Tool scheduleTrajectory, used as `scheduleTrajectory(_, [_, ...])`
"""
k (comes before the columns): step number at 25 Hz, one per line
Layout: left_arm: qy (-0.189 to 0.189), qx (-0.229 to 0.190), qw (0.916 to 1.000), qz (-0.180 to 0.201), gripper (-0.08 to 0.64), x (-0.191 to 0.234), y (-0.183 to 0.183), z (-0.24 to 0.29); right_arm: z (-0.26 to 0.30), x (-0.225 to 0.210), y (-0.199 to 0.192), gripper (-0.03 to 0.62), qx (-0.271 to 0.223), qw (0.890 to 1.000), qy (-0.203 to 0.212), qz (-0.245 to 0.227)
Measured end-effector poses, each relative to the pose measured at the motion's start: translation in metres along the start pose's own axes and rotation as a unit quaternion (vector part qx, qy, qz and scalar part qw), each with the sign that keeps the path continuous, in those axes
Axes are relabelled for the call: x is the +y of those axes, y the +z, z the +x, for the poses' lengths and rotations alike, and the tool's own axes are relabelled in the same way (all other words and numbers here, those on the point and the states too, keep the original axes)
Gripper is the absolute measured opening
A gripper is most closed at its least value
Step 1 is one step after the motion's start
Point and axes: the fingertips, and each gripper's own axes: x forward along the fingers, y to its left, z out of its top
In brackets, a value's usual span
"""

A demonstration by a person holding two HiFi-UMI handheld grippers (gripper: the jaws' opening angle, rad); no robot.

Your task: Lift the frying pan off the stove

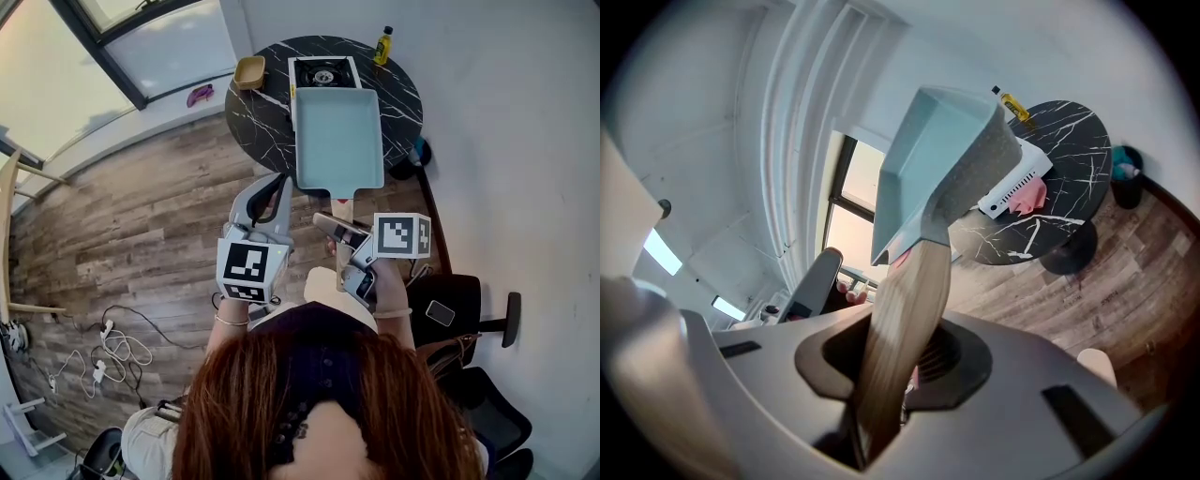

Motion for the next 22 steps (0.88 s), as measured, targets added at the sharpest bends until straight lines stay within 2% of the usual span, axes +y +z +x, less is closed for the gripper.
scheduleTrajectory(22, [0.001, -0.002, 0.9998, -0.019, 0.014, -0.031, -0.007, -0.064, -0.029, 0.020, -0.065, 0.087, 0.005, 1.000, -0.008, -0.004])
